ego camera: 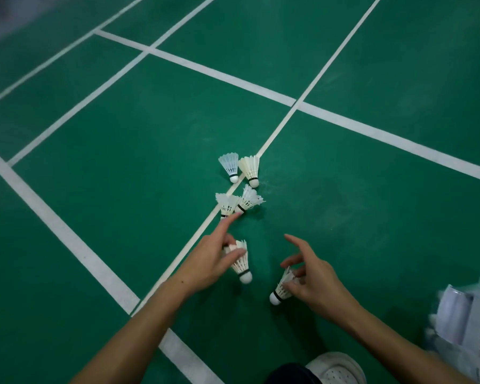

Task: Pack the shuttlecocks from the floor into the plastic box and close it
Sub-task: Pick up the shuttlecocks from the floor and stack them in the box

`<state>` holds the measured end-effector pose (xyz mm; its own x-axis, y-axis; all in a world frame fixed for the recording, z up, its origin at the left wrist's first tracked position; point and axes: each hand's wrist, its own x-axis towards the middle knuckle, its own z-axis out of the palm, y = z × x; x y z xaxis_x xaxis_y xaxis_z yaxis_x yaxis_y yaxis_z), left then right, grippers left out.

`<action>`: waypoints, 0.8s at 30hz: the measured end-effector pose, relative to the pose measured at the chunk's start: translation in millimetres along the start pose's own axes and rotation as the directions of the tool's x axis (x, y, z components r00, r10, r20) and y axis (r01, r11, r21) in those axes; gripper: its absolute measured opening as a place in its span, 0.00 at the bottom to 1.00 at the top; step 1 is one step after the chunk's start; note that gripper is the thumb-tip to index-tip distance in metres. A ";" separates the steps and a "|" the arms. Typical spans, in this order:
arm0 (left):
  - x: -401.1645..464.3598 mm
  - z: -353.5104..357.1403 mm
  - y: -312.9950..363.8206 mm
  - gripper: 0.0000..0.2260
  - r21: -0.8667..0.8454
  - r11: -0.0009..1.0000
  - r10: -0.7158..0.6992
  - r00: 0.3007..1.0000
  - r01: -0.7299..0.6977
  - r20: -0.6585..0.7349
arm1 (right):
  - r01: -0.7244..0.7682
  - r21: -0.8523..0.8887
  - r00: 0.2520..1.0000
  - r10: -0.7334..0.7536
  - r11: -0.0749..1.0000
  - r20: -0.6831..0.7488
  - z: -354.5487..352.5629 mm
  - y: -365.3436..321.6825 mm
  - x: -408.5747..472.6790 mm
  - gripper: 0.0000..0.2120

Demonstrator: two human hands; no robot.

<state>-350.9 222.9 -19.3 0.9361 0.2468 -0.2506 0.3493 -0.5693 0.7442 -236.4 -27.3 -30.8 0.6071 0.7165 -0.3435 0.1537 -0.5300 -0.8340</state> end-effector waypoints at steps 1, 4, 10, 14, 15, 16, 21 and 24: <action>9.4 -8.3 0.3 0.33 0.009 1.000 -0.004 1.000 0.004 -0.027 | 0.002 0.012 1.000 -0.002 1.000 -0.011 -2.5 0.1 0.2 0.44; 45.2 -22.3 -2.6 0.33 0.060 0.992 -0.100 0.985 0.109 -0.140 | 0.008 0.041 0.999 -0.006 0.999 -0.041 -10.2 -1.3 -2.3 0.44; 98.0 -27.9 -13.5 0.25 0.256 0.923 -0.233 0.946 0.288 -0.224 | 0.045 0.086 0.994 -0.036 0.995 -0.102 -23.8 -3.9 -12.9 0.45; 98.0 -21.9 -7.9 0.09 0.301 0.901 -0.241 0.937 0.313 -0.253 | 0.068 0.110 0.989 -0.053 0.992 -0.135 -37.9 -10.8 -21.4 0.45; 95.6 -22.4 -5.0 0.09 0.287 0.908 -0.231 0.936 0.306 -0.268 | 0.072 0.114 0.988 -0.056 0.991 -0.143 -42.2 -12.6 -24.5 0.45; 92.6 -22.9 -1.4 0.09 0.259 0.921 -0.217 0.935 0.291 -0.279 | 0.078 0.119 0.986 -0.060 0.990 -0.154 -46.6 -14.2 -27.9 0.45; 64.9 -17.7 71.0 0.10 0.151 0.988 0.011 0.957 0.034 -0.291 | 0.122 0.142 0.965 -0.083 0.982 -0.250 -79.8 -25.5 -60.1 0.44; 50.7 3.1 142.8 0.09 0.081 0.983 0.176 0.959 -0.162 -0.220 | 0.143 0.142 0.927 -0.083 0.979 -0.366 -108.7 -28.4 -90.3 0.44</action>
<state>-253.4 151.7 72.3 0.9507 0.3089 0.0268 0.1951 -0.6631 0.7227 -210.9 -126.3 70.8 0.8352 0.5422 -0.0915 0.1268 -0.3518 -0.9274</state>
